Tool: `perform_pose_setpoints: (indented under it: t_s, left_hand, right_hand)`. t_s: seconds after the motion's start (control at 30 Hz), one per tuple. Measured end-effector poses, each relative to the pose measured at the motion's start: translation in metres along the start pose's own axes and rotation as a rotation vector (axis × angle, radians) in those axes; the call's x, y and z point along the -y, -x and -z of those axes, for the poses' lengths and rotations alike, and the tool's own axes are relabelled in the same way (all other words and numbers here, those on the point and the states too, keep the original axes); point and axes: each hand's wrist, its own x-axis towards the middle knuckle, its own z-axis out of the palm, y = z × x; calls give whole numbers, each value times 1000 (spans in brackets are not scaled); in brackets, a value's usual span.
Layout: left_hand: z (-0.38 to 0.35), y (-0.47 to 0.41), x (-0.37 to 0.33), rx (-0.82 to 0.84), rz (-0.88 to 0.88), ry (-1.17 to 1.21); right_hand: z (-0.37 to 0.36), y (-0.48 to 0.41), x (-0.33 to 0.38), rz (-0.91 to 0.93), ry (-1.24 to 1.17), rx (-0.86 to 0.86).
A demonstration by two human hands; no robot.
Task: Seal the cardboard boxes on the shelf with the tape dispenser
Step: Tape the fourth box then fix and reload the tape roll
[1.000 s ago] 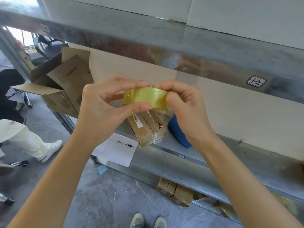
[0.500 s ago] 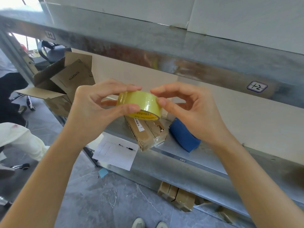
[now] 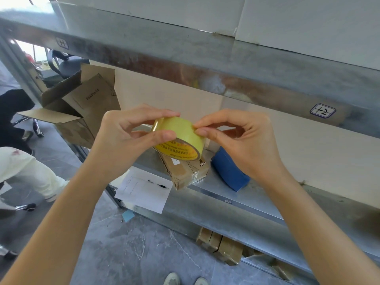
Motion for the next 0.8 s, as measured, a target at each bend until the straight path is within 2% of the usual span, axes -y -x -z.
perform_pose_setpoints:
  t_s: [0.8]
  left_hand:
    - [-10, -9, 8, -15, 19, 7]
  right_hand:
    - [-1, -4, -25, -22, 11, 19]
